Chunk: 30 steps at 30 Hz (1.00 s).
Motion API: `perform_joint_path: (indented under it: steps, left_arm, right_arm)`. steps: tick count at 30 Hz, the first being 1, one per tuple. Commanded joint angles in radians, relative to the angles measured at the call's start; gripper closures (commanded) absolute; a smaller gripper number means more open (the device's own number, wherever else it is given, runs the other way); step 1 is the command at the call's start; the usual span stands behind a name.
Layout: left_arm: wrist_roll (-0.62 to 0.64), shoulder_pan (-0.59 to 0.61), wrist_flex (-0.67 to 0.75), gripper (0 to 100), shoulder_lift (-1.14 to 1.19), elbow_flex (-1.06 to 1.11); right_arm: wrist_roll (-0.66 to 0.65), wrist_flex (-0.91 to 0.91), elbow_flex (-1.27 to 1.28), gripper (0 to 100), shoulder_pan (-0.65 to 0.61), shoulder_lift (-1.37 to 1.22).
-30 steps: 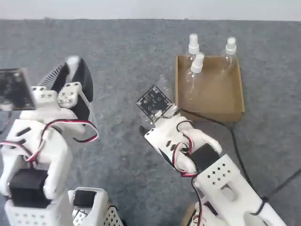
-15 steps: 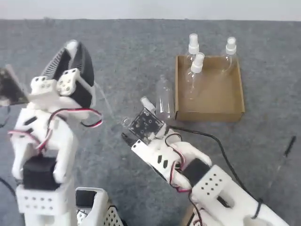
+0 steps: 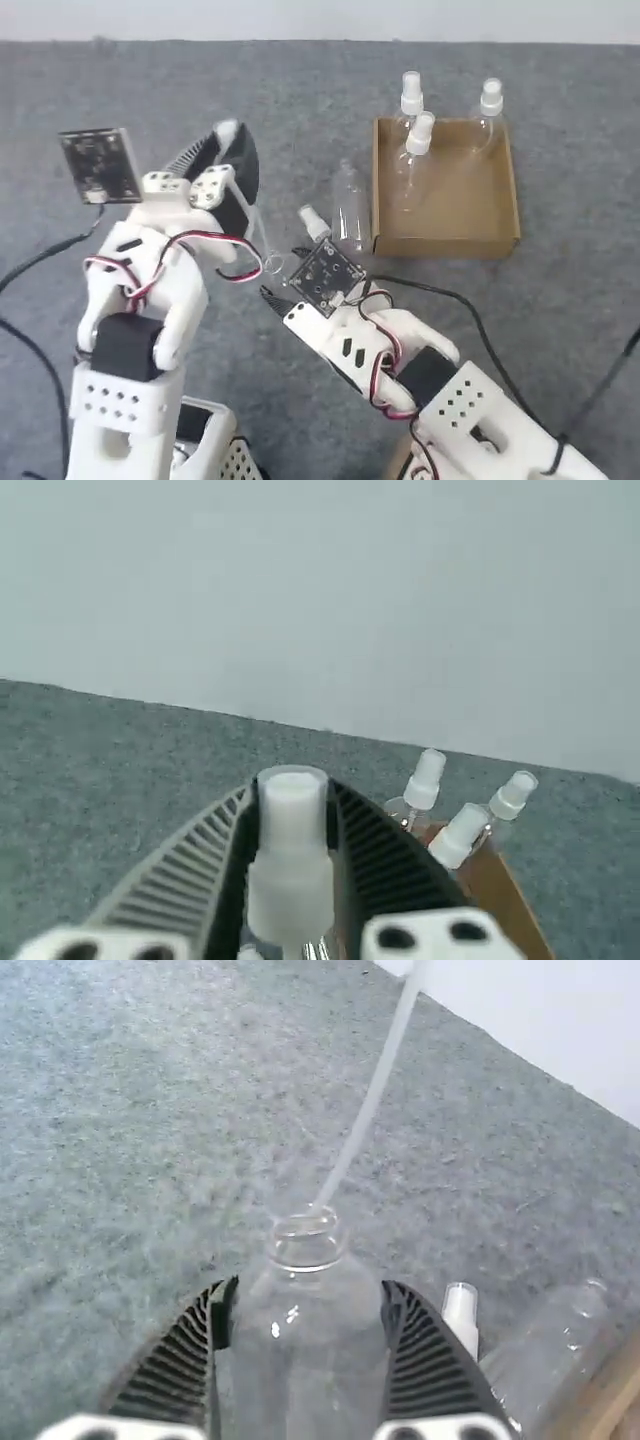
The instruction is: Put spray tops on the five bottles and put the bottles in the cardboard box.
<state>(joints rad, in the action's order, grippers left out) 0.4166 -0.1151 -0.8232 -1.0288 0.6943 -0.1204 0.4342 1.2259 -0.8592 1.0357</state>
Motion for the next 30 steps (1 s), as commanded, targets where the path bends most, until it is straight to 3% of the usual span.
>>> perform_joint_path:
  steps: [1, 5, 10, 18, 25, 30]
  left_arm:
    - [0.009, -0.005, 0.002, 99, -0.023, 0.030]
    - [-0.014, -0.057, -0.098, 99, -0.023, 0.041]
    - [-0.068, -0.160, -0.137, 99, -0.021, 0.079]
    - [-0.077, -0.158, -0.230, 99, -0.023, 0.114]
    - [-0.189, -0.160, -0.255, 99, -0.023, 0.127]
    - [-0.190, -0.161, -0.249, 99, -0.023, 0.157]
  right_arm:
    - [0.028, -0.007, -0.017, 99.2, 0.054, 0.050]
    - [0.144, -0.010, -0.017, 99.2, 0.097, 0.039]
    - [0.133, -0.028, 0.009, 99.2, 0.101, 0.044]
    - [0.063, -0.018, 0.049, 99.2, 0.102, 0.051]
    - [0.021, -0.102, 0.084, 99.2, 0.104, 0.050]
    - [0.189, -0.162, 0.094, 99.2, 0.133, 0.050]
